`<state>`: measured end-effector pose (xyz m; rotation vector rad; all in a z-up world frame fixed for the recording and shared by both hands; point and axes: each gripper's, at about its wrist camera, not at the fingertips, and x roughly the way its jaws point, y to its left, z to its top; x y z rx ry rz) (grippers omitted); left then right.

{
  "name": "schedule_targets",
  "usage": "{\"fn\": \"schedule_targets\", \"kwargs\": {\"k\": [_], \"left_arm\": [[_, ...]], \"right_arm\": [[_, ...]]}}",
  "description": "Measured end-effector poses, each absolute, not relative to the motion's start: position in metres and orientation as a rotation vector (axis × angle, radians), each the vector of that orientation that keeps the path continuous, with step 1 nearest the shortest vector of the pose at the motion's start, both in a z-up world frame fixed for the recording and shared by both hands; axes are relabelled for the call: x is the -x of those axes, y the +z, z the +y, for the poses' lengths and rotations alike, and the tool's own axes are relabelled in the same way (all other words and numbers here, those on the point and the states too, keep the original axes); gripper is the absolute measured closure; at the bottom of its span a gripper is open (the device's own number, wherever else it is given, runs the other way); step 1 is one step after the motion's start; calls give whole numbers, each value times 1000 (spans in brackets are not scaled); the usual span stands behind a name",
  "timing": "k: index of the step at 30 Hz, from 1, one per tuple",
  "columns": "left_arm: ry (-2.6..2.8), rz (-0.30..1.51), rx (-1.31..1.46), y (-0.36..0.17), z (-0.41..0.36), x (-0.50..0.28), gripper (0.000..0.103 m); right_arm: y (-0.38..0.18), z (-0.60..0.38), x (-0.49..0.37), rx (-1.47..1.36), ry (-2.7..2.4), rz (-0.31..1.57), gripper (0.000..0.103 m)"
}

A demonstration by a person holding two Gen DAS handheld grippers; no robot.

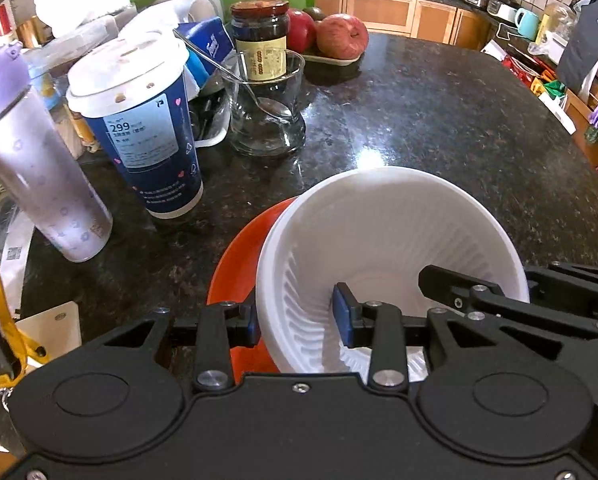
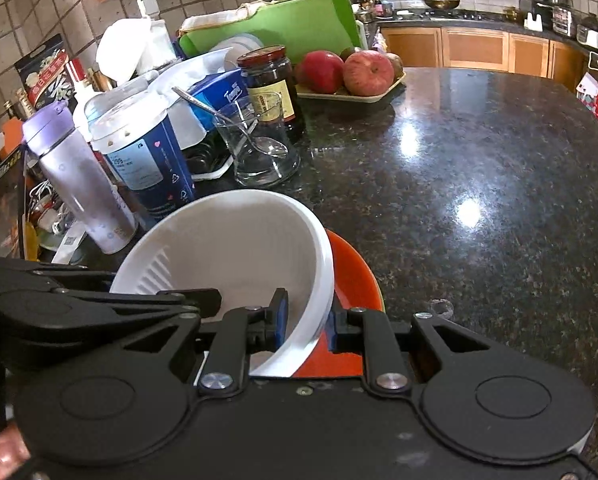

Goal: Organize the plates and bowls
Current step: 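Lower the white bowl onto the orange plate stack with the left gripper, then open the left gripper to release the bowl on the plates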

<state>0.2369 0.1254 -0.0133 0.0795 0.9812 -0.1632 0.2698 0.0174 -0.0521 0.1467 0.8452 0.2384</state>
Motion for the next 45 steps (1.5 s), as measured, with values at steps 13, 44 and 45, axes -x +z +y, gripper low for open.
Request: {"fn": "schedule_targets", "kwargs": {"k": [13, 44, 45], "left_arm": [[-160, 928, -58, -6, 136, -234, 51], [-113, 757, -81, 24, 148, -196, 43], [-116, 752, -77, 25, 148, -194, 43]], "right_arm": [[-46, 15, -269, -155, 223, 795, 68], [2, 20, -174, -41, 17, 422, 44], [2, 19, -169, -37, 13, 412, 44]]}}
